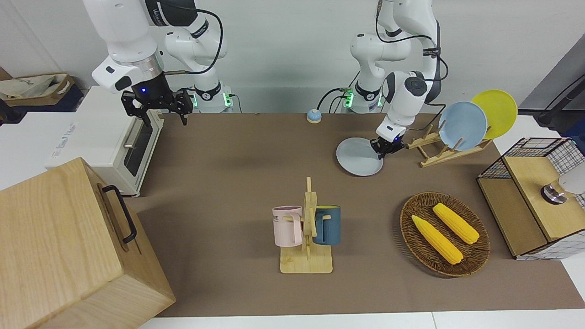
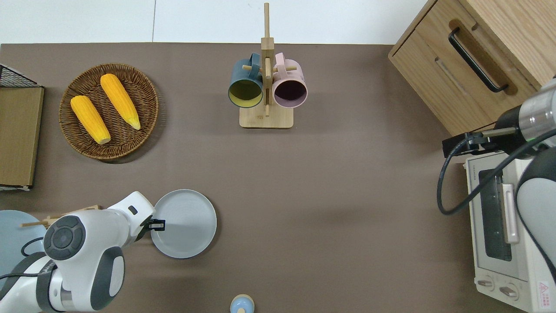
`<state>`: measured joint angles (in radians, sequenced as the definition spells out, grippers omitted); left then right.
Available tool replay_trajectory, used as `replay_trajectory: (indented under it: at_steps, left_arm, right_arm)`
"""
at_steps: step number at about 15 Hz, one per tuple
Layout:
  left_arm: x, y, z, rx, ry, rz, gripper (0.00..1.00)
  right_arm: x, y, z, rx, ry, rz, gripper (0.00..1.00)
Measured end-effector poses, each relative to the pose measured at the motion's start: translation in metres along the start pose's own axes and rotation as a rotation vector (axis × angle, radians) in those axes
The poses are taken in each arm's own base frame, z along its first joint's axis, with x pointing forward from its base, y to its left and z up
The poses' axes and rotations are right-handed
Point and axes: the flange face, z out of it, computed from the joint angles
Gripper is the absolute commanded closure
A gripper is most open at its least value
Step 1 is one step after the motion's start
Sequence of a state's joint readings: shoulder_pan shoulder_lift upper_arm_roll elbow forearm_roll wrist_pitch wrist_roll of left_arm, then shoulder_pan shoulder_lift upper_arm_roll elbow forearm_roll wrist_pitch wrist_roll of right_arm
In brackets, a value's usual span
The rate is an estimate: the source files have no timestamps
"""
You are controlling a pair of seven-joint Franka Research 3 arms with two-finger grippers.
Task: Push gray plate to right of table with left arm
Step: 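Push the gray plate with the left gripper away from the rack, then keep pushing the gray plate with the left gripper toward the toaster oven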
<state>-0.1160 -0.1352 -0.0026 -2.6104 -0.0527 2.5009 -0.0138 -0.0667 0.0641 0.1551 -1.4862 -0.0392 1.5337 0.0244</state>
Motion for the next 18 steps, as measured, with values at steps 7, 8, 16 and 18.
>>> replay_trajectory:
  at_steps: [7,8,16,18]
  left_arm:
    - [-0.001,0.053,0.002,-0.006,0.013,-0.042,1.00]
    - [0.000,0.063,0.002,-0.007,0.015,-0.045,1.00]
    - [-0.002,0.150,0.005,-0.023,0.029,-0.083,1.00]
    - [-0.002,0.170,0.006,-0.029,0.036,-0.098,1.00]
  right_arm:
    - [0.000,0.000,0.000,0.000,0.000,0.000,0.017]
    - [0.000,0.000,0.000,0.000,0.000,0.000,0.017]
    - [0.000,0.000,0.000,0.000,0.000,0.000,0.017]
    - [0.000,0.000,0.000,0.000,0.000,0.000,0.017]
